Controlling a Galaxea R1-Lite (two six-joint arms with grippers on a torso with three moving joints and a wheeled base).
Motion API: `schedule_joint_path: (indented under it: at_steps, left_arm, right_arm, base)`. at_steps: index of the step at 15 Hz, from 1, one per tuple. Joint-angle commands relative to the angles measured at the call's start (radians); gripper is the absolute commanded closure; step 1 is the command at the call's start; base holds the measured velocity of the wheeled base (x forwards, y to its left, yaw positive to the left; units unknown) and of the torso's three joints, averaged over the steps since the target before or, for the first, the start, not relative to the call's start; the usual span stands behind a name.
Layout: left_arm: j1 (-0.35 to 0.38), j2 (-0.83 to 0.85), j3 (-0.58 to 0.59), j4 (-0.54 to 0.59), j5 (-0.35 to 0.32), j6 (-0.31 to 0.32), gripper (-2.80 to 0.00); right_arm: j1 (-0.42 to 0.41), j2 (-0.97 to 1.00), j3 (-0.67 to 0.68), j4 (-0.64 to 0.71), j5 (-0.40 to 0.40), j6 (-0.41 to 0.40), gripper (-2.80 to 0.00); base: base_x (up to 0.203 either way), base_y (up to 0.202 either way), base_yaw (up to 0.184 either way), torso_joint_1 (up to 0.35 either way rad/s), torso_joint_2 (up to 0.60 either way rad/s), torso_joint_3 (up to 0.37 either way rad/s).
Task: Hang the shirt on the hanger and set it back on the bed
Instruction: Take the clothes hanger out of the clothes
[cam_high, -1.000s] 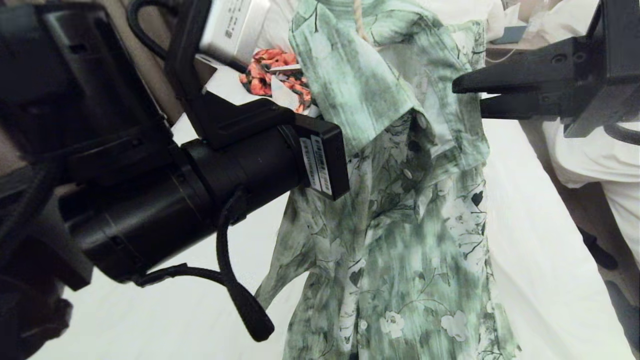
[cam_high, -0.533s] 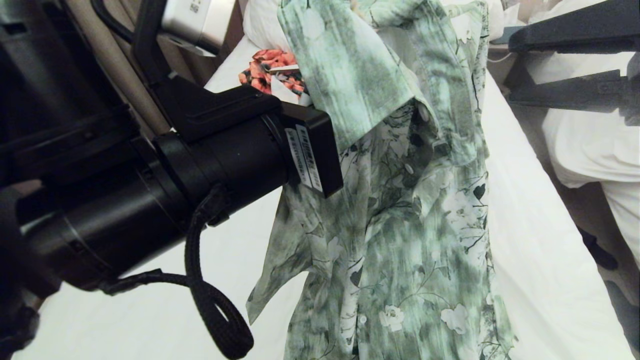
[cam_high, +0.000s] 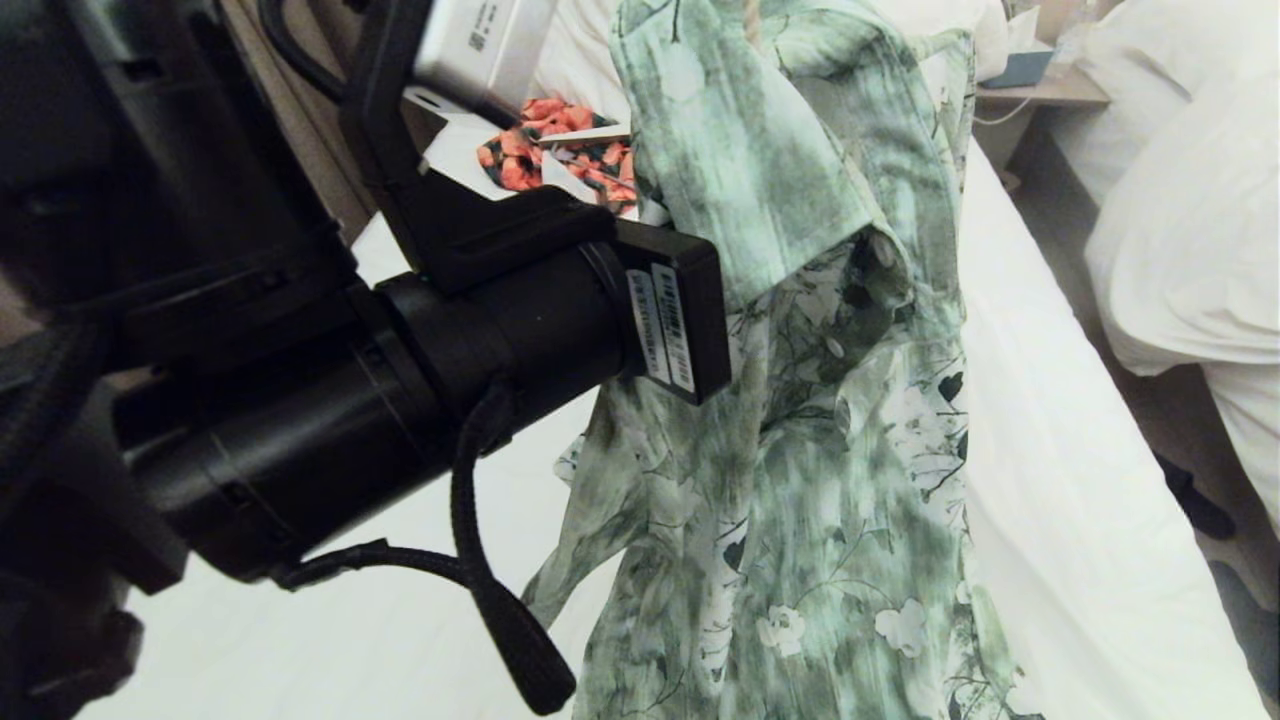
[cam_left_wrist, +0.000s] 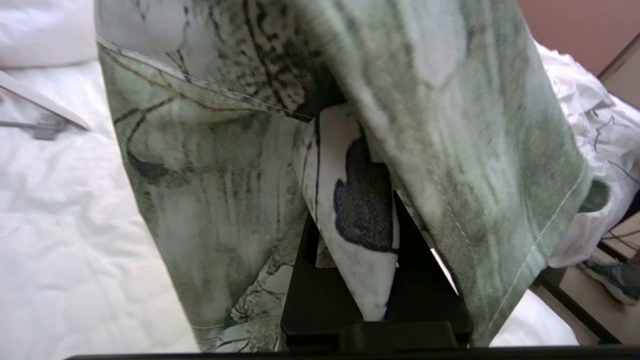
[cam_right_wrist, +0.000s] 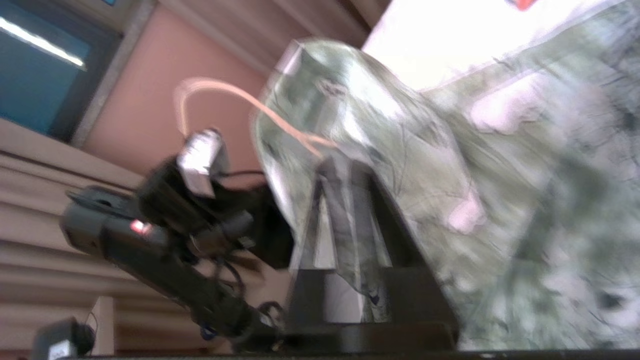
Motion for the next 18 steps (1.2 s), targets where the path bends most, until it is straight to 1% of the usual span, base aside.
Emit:
schedule_joint_path:
  at_steps: [1,2,3,5,6,7,9,13,15,17,18]
  left_arm:
    - [-0.012,0.048,-0.030,0.011,0.006,0.000,0.00]
    - [-0.023,0.056,-0.052,0.045,0.009,-0.001,0.00]
    - [-0.029,0.070,-0.077,0.074,0.010,-0.004,0.00]
    - [-0.032,0.097,-0.106,0.091,0.011,-0.006,0.00]
    - [-0.033,0.117,-0.128,0.093,0.011,-0.006,0.00]
    - [-0.034,0.123,-0.138,0.092,0.011,-0.006,0.00]
    - [-0.041,0.143,-0.150,0.092,0.011,-0.007,0.00]
    - [-0.047,0.180,-0.155,0.092,0.010,-0.007,0.00]
    - [-0.047,0.195,-0.161,0.093,0.009,-0.007,0.00]
    - [-0.047,0.200,-0.166,0.093,0.009,-0.007,0.00]
    - [-0.049,0.202,-0.167,0.095,0.009,-0.007,0.00]
  right_arm:
    - [0.031,0.079,-0.042,0.016,-0.027,-0.007,0.00]
    - [0.036,0.079,-0.037,0.024,-0.040,-0.033,0.00]
    - [0.036,0.071,-0.033,0.029,-0.042,-0.041,0.00]
    - [0.035,0.054,-0.030,0.054,-0.043,-0.061,0.00]
    - [0.034,0.039,-0.029,0.096,-0.051,-0.110,0.00]
    - [0.033,0.030,-0.029,0.121,-0.074,-0.132,-2.80]
    - [0.032,0.015,-0.021,0.128,-0.083,-0.143,-2.80]
    - [0.030,0.026,-0.021,0.121,-0.086,-0.226,-2.80]
    - [0.029,0.035,-0.021,0.119,-0.088,-0.284,-2.80]
    - [0.029,0.042,-0.020,0.119,-0.088,-0.318,-2.80]
    - [0.027,0.045,-0.013,0.119,-0.088,-0.359,-2.80]
  base:
    - [0.000,0.000,0.000,0.000,0.00,0.000]
    - [0.000,0.000,0.000,0.000,0.00,0.000]
    - [0.000,0.000,0.000,0.000,0.00,0.000]
    - [0.000,0.000,0.000,0.000,0.00,0.000]
    - [0.000,0.000,0.000,0.000,0.00,0.000]
    - [0.000,0.000,0.000,0.000,0.00,0.000]
    - [0.000,0.000,0.000,0.000,0.00,0.000]
    - [0.000,0.000,0.000,0.000,0.00,0.000]
    - [0.000,0.000,0.000,0.000,0.00,0.000]
    - [0.000,0.000,0.000,0.000,0.00,0.000]
    - [0.000,0.000,0.000,0.000,0.00,0.000]
